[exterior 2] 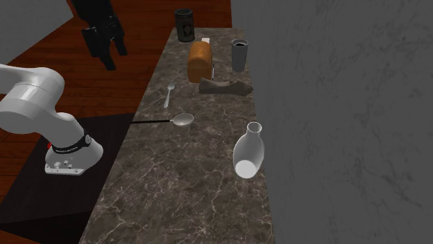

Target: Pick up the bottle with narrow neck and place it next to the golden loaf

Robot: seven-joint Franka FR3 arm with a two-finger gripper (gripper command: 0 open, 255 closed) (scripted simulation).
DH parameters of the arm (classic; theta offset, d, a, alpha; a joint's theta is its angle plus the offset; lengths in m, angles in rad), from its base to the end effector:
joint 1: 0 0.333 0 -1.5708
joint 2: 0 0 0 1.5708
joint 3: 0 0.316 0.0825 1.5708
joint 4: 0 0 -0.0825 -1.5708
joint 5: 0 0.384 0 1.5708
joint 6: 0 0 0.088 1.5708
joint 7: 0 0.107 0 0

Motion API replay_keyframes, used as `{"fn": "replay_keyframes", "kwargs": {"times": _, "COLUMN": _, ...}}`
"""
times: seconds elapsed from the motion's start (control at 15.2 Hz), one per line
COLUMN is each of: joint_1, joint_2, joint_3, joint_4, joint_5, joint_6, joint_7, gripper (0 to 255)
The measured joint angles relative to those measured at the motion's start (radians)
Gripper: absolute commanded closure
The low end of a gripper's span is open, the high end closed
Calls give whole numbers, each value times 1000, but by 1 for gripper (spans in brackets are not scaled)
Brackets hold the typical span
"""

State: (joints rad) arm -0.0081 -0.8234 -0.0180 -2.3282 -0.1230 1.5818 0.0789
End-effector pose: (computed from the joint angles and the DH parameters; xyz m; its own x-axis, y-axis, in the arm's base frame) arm 0.2976 -0.0228 0.6166 0.9915 -0.0982 0.0851 -0.1068 -0.9889 0.1029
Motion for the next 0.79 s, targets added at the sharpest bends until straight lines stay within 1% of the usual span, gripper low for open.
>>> {"fn": "replay_keyframes", "kwargs": {"times": 0.07, "joint_1": 0, "joint_2": 0, "joint_3": 0, "joint_4": 0, "joint_5": 0, "joint_6": 0, "joint_7": 0, "gripper": 0}}
{"fn": "replay_keyframes", "kwargs": {"times": 0.2, "joint_1": -2, "joint_2": 33, "joint_3": -15, "joint_4": -1, "joint_5": -5, "joint_6": 38, "joint_7": -10, "gripper": 0}}
{"fn": "replay_keyframes", "kwargs": {"times": 0.66, "joint_1": -8, "joint_2": 236, "joint_3": -87, "joint_4": 43, "joint_5": -15, "joint_6": 219, "joint_7": -65, "gripper": 0}}
{"fn": "replay_keyframes", "kwargs": {"times": 0.79, "joint_1": -8, "joint_2": 321, "joint_3": -112, "joint_4": 87, "joint_5": -11, "joint_6": 268, "joint_7": -88, "gripper": 0}}
